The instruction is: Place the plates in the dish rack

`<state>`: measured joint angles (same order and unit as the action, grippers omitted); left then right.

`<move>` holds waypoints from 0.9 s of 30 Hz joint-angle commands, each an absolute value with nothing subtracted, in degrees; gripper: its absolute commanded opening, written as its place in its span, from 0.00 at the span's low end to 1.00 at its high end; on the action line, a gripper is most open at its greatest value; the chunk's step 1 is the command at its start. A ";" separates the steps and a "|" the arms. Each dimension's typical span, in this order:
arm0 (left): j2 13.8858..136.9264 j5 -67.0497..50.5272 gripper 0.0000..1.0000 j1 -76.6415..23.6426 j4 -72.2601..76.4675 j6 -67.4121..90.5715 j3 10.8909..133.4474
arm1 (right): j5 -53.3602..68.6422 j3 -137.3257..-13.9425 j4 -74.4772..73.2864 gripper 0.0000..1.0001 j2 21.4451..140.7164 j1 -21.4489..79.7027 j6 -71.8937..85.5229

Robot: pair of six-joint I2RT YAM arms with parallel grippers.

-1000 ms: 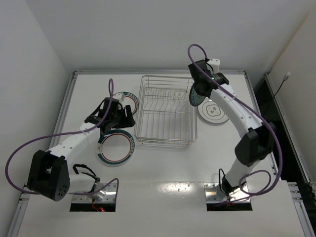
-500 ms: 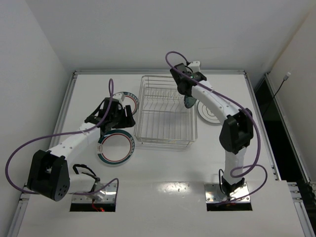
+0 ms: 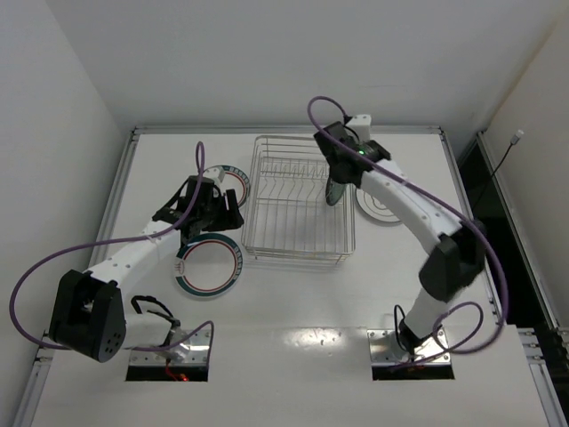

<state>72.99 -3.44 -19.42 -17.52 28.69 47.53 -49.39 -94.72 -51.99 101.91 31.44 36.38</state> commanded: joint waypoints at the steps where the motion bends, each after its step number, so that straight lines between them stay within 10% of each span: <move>1: 72.86 -3.69 0.57 -19.78 -16.44 27.95 49.83 | -48.43 -88.02 -47.13 0.35 87.65 28.66 38.32; 11: 72.86 -3.69 0.57 -19.78 -16.44 27.95 49.83 | 8.29 -52.60 -24.10 0.42 76.64 -10.60 41.29; 27: 73.39 -4.22 0.57 -19.78 -16.44 27.95 49.83 | 21.01 -45.26 -6.42 0.49 95.44 -19.16 50.44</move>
